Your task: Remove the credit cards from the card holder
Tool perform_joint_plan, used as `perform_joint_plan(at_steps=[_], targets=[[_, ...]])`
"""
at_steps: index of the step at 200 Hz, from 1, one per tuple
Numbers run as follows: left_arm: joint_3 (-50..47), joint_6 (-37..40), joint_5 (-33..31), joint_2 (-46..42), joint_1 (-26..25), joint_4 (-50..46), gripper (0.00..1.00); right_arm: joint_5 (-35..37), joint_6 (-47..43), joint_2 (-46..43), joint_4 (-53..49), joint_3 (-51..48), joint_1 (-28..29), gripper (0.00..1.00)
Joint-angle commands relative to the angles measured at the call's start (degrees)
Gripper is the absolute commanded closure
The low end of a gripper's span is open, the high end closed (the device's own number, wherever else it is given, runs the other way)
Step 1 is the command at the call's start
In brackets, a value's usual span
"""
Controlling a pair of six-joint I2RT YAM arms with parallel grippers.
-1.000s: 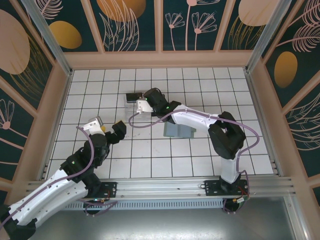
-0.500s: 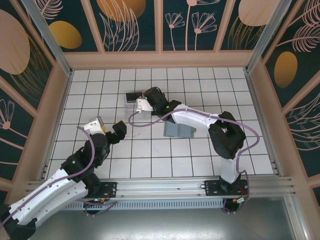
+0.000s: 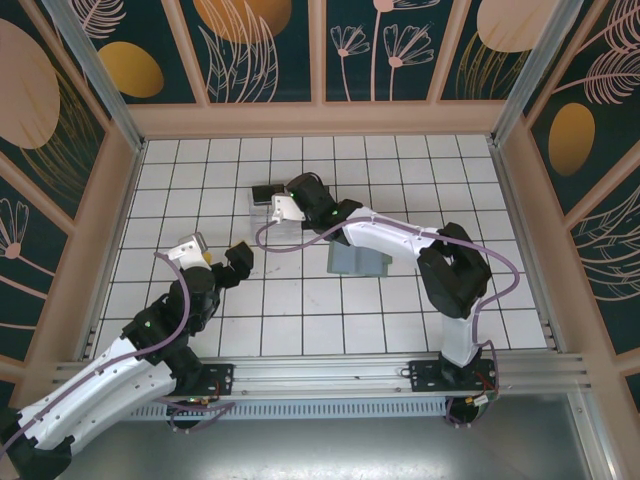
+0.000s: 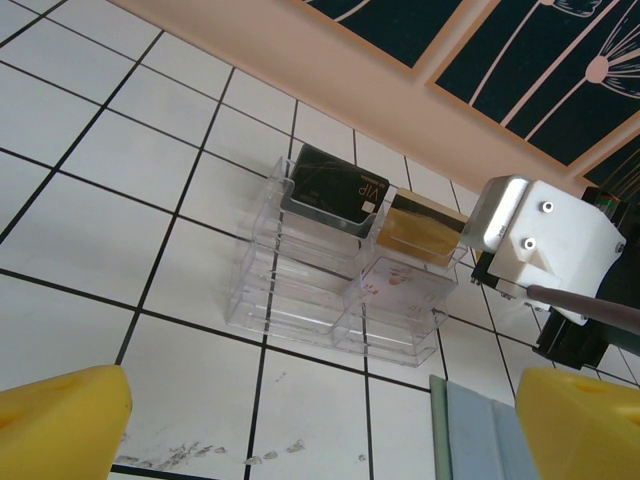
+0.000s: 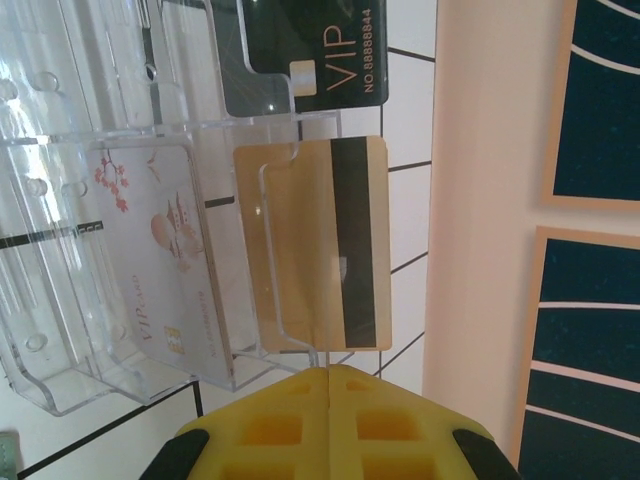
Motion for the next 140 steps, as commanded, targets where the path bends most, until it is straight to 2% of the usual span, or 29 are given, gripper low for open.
perform_joint_plan(at_steps=[1, 140], targets=[[-0.6, 1.1, -0.6, -0.1, 0.2, -0.1, 0.01, 0.4, 1.2, -1.4, -1.2, 2.3, 0.7, 1.0], [-0.9, 1.2, -1.0, -0.2, 0.2, -0.2, 0.01, -2.2, 3.0, 1.4, -1.5, 0.6, -2.3, 1.0]])
